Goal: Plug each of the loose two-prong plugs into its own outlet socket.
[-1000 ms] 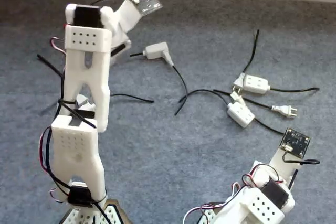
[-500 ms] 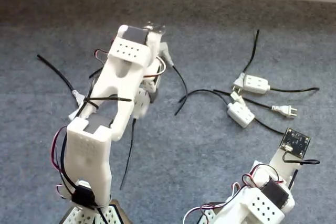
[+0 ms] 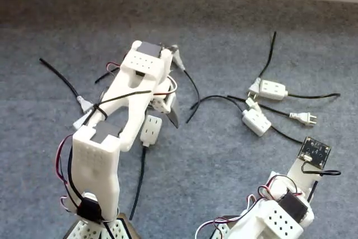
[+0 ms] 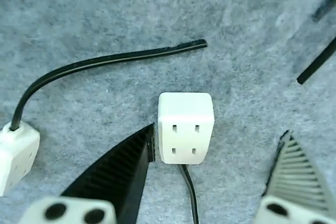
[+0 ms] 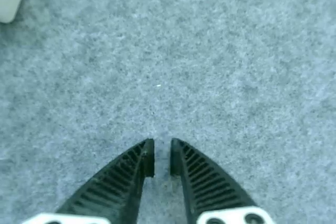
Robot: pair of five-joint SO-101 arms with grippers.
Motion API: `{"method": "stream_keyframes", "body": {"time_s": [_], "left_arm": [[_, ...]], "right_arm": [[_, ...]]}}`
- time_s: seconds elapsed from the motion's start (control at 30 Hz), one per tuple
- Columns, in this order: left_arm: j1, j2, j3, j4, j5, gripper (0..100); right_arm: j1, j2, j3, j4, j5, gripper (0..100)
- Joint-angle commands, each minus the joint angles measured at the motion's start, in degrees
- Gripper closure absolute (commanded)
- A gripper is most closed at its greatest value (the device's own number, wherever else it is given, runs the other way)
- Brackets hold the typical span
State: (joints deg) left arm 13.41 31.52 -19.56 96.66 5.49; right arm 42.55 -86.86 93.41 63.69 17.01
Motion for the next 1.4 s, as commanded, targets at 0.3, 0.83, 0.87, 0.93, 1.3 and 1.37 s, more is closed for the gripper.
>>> {"method": "stream_keyframes", "body": {"time_s": [0.3, 0.83, 0.87, 0.93, 1.3, 1.37], "left_arm": [[-6.11, -4.09, 8.22, -11.52, 6.95, 65], [-5.93, -3.82, 9.63, -14.51, 7.03, 65], [-5.93, -3.82, 9.63, -14.51, 7.03, 65], [-5.93, -3.74, 9.63, -14.51, 7.03, 65], [-5.85, -3.74, 9.54, -14.59, 7.03, 65], [-5.85, -3.74, 9.54, -14.59, 7.03, 65]], "right_arm": [[-10.95, 6.81, -26.42, -4.09, -26.46, 79.0], [-15.16, 81.98, -84.18, 12.62, -73.41, 79.2], [-16.31, 86.46, -88.48, 15.25, -74.46, 79.3], [-18.07, 94.81, -97.36, 21.05, -75.34, 79.3], [-15.69, 130.24, -141.93, 36.0, -75.69, 79.3], [-13.58, 134.81, -147.56, 35.91, -75.69, 79.3]]}}
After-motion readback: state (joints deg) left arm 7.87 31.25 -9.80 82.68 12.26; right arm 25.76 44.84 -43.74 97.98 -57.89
